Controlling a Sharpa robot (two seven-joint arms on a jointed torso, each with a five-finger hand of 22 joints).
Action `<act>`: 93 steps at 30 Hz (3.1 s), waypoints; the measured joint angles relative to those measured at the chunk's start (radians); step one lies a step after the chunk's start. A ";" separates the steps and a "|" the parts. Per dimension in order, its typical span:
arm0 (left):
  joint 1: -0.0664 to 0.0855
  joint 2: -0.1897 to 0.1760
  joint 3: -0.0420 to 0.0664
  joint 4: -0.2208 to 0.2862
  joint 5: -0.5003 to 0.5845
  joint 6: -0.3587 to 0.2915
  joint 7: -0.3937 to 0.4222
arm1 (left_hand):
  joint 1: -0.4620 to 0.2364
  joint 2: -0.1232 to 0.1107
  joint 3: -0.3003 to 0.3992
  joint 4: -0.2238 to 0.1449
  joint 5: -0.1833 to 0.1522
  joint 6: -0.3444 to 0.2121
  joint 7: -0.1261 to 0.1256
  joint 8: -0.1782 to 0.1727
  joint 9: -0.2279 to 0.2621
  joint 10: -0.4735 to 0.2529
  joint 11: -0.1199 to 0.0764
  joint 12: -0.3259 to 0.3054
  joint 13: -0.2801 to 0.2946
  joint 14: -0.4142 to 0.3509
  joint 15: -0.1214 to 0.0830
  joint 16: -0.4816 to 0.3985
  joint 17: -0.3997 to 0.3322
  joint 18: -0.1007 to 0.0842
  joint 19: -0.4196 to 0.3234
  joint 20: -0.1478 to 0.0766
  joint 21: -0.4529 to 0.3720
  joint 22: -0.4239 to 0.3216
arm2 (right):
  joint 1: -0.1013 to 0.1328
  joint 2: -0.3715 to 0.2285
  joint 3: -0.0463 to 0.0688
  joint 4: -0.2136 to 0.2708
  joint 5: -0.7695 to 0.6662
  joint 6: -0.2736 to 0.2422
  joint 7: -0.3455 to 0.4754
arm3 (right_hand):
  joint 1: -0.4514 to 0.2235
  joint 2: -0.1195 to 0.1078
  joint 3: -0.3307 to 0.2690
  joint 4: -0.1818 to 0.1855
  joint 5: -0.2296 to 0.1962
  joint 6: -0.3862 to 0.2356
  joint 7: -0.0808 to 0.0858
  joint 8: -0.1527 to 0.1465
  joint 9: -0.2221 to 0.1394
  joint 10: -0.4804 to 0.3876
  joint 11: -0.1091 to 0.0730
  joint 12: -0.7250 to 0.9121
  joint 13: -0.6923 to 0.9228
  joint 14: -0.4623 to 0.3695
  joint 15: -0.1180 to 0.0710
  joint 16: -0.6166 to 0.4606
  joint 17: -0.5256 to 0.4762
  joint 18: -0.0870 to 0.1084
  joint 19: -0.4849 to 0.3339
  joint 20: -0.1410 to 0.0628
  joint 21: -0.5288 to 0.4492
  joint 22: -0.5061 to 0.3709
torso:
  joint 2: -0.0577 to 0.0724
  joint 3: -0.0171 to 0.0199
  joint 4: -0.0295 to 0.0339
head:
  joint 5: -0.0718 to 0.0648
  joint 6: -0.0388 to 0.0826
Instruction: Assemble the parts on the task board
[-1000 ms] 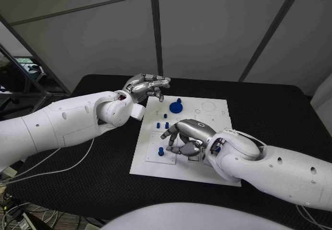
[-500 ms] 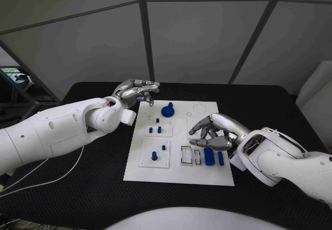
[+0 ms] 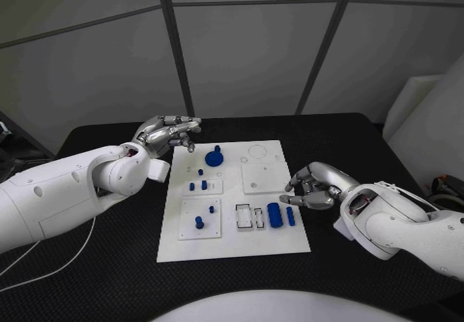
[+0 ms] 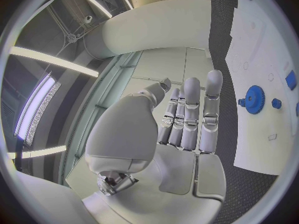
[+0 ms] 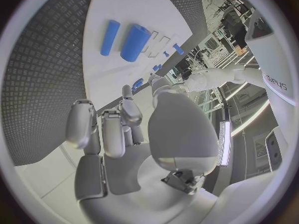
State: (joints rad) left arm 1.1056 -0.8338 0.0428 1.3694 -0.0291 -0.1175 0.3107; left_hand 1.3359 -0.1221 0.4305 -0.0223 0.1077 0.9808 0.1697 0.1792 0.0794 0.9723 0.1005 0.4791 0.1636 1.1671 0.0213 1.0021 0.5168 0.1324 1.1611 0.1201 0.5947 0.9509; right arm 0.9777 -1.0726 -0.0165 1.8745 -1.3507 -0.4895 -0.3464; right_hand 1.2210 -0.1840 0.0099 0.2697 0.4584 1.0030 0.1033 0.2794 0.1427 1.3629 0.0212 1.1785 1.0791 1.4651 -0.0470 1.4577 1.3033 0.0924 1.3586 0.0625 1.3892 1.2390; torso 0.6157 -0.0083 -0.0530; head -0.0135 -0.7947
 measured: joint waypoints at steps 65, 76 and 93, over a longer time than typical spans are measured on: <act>-0.003 -0.013 0.000 0.010 0.000 0.002 0.000 | -0.004 0.004 -0.009 0.003 0.000 -0.004 0.004 0.000 0.000 -0.004 0.004 0.000 -0.001 -0.004 0.004 0.000 -0.005 0.000 0.000 0.000 0.000 -0.003 | -0.106 0.093 0.018 0.037 -0.061 -0.050 -0.134 | 0.085 0.124 -0.129 0.019 0.029 0.023 -0.023 0.088 0.035 0.025 -0.025 0.041 0.109 0.000 -0.007 0.032 0.005 -0.016 0.018 -0.011 0.012 0.037 | 0.004 -0.0025 0.0075 | -0.012 -0.006; -0.003 -0.007 0.000 0.006 0.000 0.002 0.000 | -0.004 0.004 -0.009 0.003 0.000 -0.004 0.004 0.000 0.000 -0.004 0.004 0.000 0.000 -0.004 0.004 0.000 -0.005 0.000 0.000 0.000 0.000 -0.003 | -0.105 0.152 0.029 0.025 -0.041 -0.059 -0.132 | 0.077 0.136 -0.138 0.020 0.029 0.026 -0.020 0.088 0.038 0.029 -0.021 0.045 0.116 0.003 -0.011 0.038 0.005 -0.015 0.025 -0.011 0.016 0.044 | 0.006 -0.0033 0.0108 | -0.005 -0.002; -0.004 0.002 0.000 0.003 0.000 0.005 -0.001 | -0.004 0.004 -0.009 0.003 0.000 -0.004 0.004 0.000 0.000 -0.004 0.004 0.000 0.000 -0.004 0.004 0.000 -0.005 0.000 0.000 0.000 0.000 -0.003 | -0.103 0.233 0.031 -0.040 -0.017 -0.002 -0.178 | -0.022 0.177 -0.208 0.022 -0.089 0.076 -0.036 0.139 0.098 0.047 -0.039 0.045 0.134 0.002 -0.030 0.041 0.004 -0.015 0.028 -0.022 0.019 0.049 | 0.007 -0.0025 0.0108 | 0.005 0.004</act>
State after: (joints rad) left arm 1.1017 -0.8321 0.0426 1.3726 -0.0291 -0.1125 0.3100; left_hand 1.3319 -0.1181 0.4220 -0.0192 0.1077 0.9772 0.1733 0.1792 0.0794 0.9687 0.1041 0.4791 0.1632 1.1633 0.0250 1.0021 0.5120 0.1324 1.1611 0.1201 0.5947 0.9481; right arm 0.8744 -0.8397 0.0143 1.8343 -1.3682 -0.4918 -0.5246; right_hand 1.1993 -0.0072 -0.1984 0.2913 0.3689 1.0793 0.0676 0.4182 0.2407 1.4101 -0.0179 1.2236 1.2132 1.4669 -0.0773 1.4991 1.3077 0.0772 1.3868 0.0408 1.4087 1.2879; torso 0.6225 -0.0108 -0.0422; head -0.0085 -0.7906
